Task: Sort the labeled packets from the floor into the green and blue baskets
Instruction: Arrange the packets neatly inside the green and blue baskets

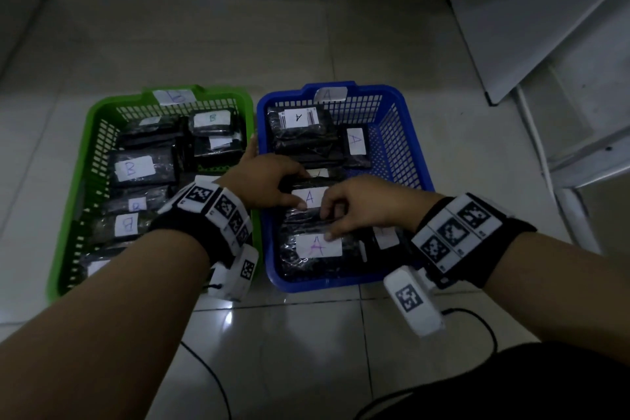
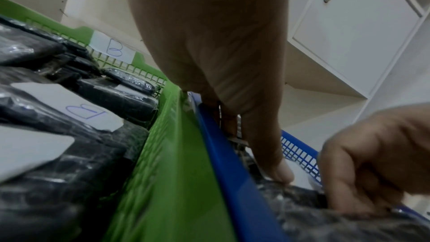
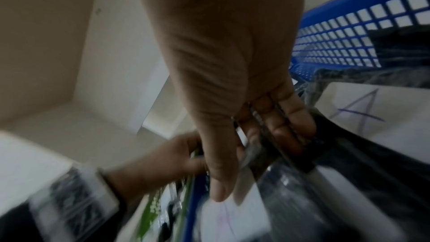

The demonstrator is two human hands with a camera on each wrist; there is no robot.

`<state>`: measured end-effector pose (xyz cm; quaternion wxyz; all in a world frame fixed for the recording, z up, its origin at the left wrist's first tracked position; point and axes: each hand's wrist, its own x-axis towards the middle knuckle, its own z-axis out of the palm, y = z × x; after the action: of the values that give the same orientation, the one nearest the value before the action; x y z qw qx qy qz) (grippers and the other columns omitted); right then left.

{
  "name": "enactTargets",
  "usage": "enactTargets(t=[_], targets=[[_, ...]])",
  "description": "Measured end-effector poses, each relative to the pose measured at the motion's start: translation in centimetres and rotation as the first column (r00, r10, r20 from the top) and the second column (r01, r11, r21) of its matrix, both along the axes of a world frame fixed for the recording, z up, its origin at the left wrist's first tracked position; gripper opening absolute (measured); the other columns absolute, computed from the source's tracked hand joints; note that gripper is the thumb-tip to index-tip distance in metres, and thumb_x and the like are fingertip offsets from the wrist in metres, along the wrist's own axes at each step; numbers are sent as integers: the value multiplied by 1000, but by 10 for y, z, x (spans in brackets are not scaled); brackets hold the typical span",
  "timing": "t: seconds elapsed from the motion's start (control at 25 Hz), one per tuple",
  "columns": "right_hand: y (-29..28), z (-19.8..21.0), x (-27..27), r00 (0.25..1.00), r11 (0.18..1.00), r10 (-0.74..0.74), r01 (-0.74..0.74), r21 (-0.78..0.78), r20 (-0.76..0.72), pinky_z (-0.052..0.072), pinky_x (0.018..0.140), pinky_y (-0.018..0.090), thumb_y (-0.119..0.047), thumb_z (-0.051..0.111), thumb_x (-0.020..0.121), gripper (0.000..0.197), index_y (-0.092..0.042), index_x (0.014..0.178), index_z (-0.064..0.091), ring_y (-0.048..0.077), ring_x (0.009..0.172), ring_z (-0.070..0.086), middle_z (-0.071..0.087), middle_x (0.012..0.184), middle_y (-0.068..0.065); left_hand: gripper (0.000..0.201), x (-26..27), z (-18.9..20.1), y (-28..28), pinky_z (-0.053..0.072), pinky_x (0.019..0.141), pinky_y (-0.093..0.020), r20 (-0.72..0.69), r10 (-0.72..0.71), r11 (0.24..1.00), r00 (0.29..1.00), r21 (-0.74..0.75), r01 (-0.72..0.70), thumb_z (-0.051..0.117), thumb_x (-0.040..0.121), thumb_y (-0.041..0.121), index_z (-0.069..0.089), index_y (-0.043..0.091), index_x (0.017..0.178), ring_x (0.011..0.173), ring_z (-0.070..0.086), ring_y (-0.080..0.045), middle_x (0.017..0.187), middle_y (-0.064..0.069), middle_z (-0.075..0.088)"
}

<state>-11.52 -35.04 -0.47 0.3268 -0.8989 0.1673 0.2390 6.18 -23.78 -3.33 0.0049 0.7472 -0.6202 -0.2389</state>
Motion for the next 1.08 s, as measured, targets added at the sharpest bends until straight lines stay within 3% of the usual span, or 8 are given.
enactTargets(t=[0.28,0.44,0.56,0.76,0.84,0.92,1.0,1.08], targets=[[-16,6,-3,999,998,29,-28,64,-14,47,81,29,-31,72,82,27,-15,103,69,14,89,58,65,98,-1,40,7,3,-1,-14,114,-53,-177,39,998,983,-35,-45,68,81,42,57,35,119,118,53,-8,120,14,64],[-36,13,-1,995,999,-47,48,-9,84,39,100,28,-34,73,79,27,-19,101,67,10,113,46,49,124,-5,35,6,14,-5,36,110,-40,-514,167,975,842,-39,-218,70,81,11,61,25,112,100,63,-10,103,4,68],[-34,10,1,988,988,-138,134,74,63,47,83,30,-33,76,77,23,-21,91,64,14,92,59,63,98,-4,40,1,13,-9,51,94,-35,-633,253,922,732,-71,-380,67,84,10,54,24,120,97,65,-13,103,2,68],[-80,4,-15,743,771,-635,622,133,210,44,73,34,-36,73,79,24,-17,73,59,23,80,59,62,81,5,44,-1,7,-8,42,81,-17,-454,277,869,847,-257,-422,59,90,14,47,20,132,99,56,-8,118,4,54],[-85,-5,-6,649,685,-704,728,33,289,37,67,31,-36,68,83,34,-15,65,49,24,76,54,55,74,8,30,0,0,-5,43,92,-25,-324,163,939,932,-239,-248,61,89,19,60,23,119,102,54,-10,114,4,55],[-83,-12,14,693,702,-668,708,-79,271,33,59,29,-35,62,88,36,-16,63,44,25,78,54,51,69,5,22,2,-7,-3,30,112,-33,-255,76,972,964,-197,-129,63,88,22,66,25,109,105,55,-12,110,4,61],[-83,-24,29,699,702,-679,708,-82,223,38,60,28,-33,56,92,24,-11,85,56,30,95,59,60,85,8,20,1,-12,-2,4,117,-32,-219,43,976,975,-197,-88,65,86,26,66,28,106,110,57,-11,111,7,65],[-84,-37,35,657,647,-733,753,-121,176,44,81,33,-33,49,96,48,1,129,43,35,117,53,56,127,20,30,0,-13,-2,-8,116,-34,-142,-13,983,990,-181,-13,68,82,38,62,32,111,115,54,-7,116,11,64]])
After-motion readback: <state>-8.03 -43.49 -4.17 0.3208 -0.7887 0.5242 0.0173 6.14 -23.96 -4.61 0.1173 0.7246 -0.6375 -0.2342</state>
